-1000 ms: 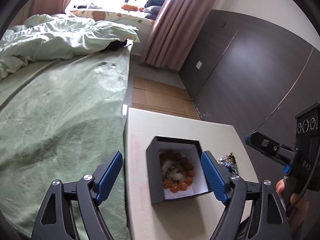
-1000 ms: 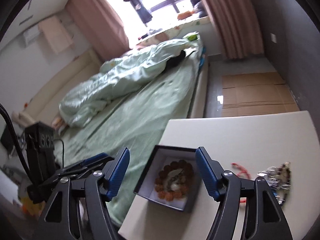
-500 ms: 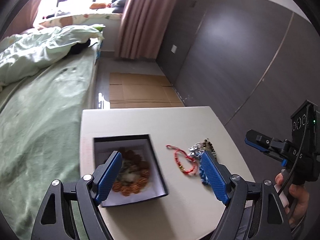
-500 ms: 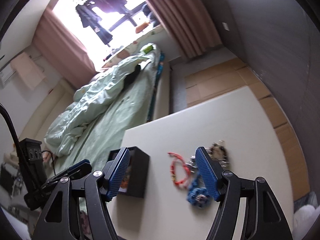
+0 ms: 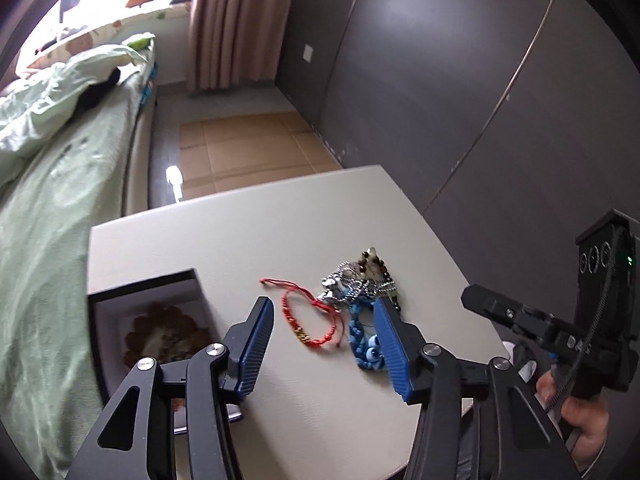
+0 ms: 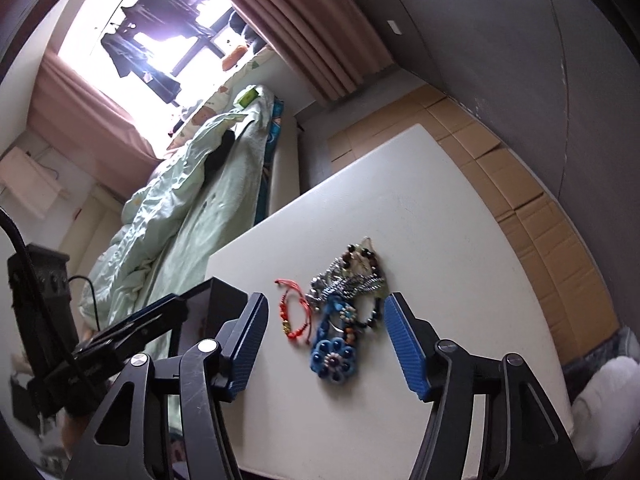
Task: Organize jewelry
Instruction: 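Grasp the red string bracelet with left tool while right reaches blue flower bracelet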
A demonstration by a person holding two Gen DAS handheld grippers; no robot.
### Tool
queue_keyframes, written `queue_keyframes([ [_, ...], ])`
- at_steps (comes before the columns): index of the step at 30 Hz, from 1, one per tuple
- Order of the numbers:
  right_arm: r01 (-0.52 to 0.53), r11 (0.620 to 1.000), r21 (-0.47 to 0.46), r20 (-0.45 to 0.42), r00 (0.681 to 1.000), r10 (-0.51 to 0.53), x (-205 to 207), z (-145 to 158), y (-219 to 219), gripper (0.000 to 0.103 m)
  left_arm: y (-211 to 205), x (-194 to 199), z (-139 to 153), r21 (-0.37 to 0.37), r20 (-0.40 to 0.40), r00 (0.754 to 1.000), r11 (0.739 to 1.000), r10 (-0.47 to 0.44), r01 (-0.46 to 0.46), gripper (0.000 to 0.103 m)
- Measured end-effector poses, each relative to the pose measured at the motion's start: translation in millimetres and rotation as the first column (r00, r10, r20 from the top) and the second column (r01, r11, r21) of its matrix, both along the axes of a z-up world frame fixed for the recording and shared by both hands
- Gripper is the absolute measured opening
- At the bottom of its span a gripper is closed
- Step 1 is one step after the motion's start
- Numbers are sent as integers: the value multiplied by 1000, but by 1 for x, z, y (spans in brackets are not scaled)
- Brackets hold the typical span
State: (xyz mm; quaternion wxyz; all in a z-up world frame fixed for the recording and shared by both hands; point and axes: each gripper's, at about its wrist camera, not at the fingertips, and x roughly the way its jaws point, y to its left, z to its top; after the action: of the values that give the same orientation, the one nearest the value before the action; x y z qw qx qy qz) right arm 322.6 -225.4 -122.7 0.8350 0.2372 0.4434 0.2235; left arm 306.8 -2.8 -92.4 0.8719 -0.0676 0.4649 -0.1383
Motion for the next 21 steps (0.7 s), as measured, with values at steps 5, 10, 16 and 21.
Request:
queue_keyframes([
  [5,27,999,34,1,1000,-27,-6,-3,-11,60,-16,17,-14,21,-71,997,999,-40,42,47],
  [10,37,999,26,-17,999,-37,-4,-7,-12,60,-26,30,-27,38,-128,991,998,-39,45,43],
  [16,36,999,20,-41,999,-35,0,-12,-13,53,-35,39,-45,36,-176,984,998,-35,42,40],
  [21,44,999,26,-50,998,-43,2,-15,-16,52,-43,41,-63,54,-208,977,997,-47,59,35],
])
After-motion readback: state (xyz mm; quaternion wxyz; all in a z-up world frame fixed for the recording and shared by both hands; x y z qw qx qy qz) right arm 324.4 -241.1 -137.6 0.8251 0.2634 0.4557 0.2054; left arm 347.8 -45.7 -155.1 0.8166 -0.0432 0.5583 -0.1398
